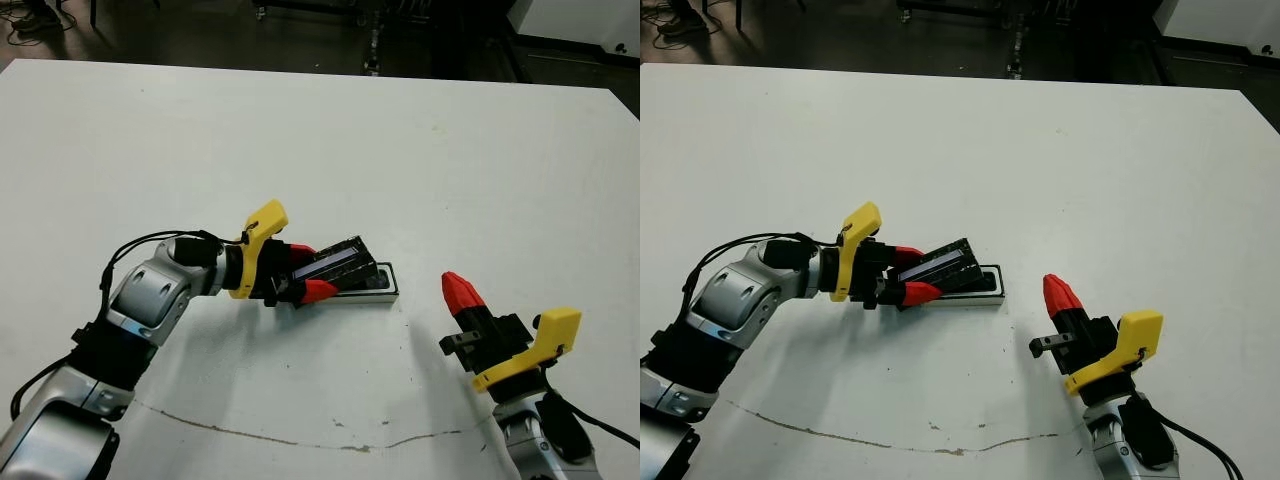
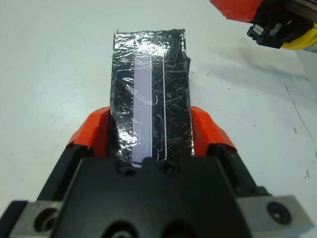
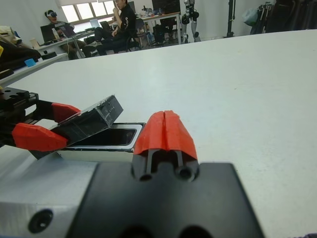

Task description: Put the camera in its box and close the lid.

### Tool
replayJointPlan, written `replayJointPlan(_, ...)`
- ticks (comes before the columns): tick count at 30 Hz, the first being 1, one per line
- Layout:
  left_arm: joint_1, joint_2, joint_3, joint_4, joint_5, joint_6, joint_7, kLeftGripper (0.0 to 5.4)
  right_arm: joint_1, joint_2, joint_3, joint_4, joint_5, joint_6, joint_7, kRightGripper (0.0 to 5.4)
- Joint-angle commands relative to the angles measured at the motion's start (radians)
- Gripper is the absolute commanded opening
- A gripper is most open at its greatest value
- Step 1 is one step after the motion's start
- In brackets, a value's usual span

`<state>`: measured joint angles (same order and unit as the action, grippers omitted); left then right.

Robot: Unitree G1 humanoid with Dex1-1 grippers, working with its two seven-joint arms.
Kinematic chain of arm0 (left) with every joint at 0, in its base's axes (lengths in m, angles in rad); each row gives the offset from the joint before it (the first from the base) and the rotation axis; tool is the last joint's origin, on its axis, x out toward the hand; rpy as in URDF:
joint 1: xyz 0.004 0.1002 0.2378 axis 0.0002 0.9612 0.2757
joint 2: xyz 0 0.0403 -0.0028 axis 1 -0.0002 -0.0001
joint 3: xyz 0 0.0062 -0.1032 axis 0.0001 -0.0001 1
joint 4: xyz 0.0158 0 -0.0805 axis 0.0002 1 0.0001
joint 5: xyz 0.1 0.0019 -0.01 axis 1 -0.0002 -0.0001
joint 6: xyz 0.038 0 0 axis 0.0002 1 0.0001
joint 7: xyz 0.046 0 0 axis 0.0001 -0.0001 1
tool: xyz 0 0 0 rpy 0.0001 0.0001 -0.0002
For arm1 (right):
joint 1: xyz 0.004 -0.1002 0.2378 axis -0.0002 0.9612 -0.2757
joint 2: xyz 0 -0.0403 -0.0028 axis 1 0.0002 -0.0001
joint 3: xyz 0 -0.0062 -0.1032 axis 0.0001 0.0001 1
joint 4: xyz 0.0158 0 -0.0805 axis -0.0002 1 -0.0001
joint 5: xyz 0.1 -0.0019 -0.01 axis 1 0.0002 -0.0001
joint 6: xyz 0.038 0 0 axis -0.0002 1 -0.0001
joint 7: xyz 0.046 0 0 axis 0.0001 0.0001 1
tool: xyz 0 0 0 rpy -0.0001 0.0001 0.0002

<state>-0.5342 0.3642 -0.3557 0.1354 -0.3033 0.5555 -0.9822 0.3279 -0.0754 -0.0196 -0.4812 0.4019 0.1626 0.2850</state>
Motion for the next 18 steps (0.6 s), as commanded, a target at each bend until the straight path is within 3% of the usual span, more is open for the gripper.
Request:
replayJointPlan(1,0.024,-0.009,-0.044,0.048,0.042,0.006,-0.008,3.16,0.012,-0.007,-0.006,0.006,0.001,0.002,-0.004,0.0)
replayJointPlan(18,-0.017,-0.023,-0.066,0.108,0.055,-0.054,-0.089,3.16,0.008,-0.015,-0.011,0.006,0.003,0.005,-0.004,0.0)
